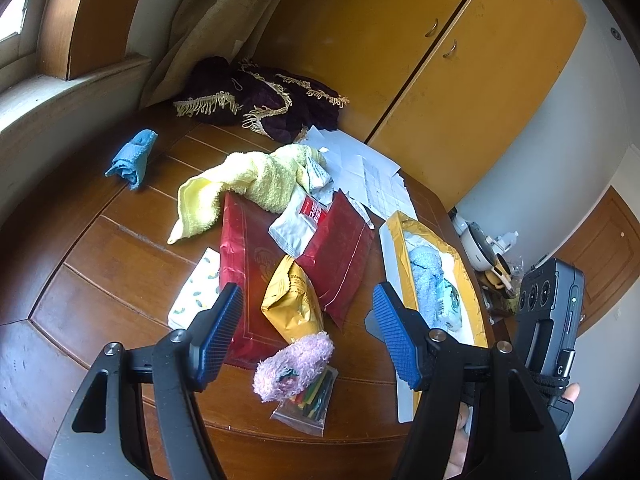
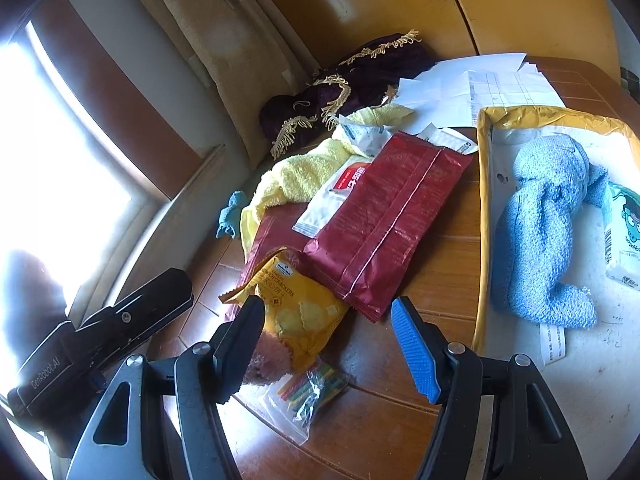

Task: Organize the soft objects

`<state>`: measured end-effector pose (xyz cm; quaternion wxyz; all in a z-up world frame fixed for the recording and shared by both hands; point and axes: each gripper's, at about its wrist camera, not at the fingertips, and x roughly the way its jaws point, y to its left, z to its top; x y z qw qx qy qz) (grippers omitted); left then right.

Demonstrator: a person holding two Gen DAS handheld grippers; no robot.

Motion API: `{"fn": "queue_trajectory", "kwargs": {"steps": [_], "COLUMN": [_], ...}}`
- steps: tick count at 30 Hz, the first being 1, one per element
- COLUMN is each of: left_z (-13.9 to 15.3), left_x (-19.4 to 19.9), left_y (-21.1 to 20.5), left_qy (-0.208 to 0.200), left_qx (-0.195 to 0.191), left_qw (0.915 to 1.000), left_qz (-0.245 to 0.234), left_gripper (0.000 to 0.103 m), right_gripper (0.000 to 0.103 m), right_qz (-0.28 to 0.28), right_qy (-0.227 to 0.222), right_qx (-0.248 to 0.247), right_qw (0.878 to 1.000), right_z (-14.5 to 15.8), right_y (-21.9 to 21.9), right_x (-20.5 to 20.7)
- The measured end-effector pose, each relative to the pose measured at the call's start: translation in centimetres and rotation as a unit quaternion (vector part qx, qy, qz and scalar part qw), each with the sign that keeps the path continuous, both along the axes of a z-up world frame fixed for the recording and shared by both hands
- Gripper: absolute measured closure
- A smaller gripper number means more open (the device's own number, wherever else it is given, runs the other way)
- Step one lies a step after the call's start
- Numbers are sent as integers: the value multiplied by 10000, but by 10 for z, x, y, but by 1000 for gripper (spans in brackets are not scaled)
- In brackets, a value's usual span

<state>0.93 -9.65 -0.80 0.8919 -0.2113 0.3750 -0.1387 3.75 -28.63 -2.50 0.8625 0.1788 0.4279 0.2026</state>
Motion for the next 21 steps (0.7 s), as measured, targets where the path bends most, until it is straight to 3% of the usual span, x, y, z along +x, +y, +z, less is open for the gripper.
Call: {"fn": "queue_trajectory", "kwargs": {"steps": [21], "left_z": [-3], "left_x": [0], "left_y": [-4], "left_qy": [61], "left_qx": [28], "left_qw": [10000], "left_qz": [-55], "left_gripper": [36], "right_gripper": [35], "right_qz": [-34], "right_qy": [107], "right_qx": [-6], "right_qw": [9999], "right_z": [-6], "right_y": [-2], "right_x": [1]}}
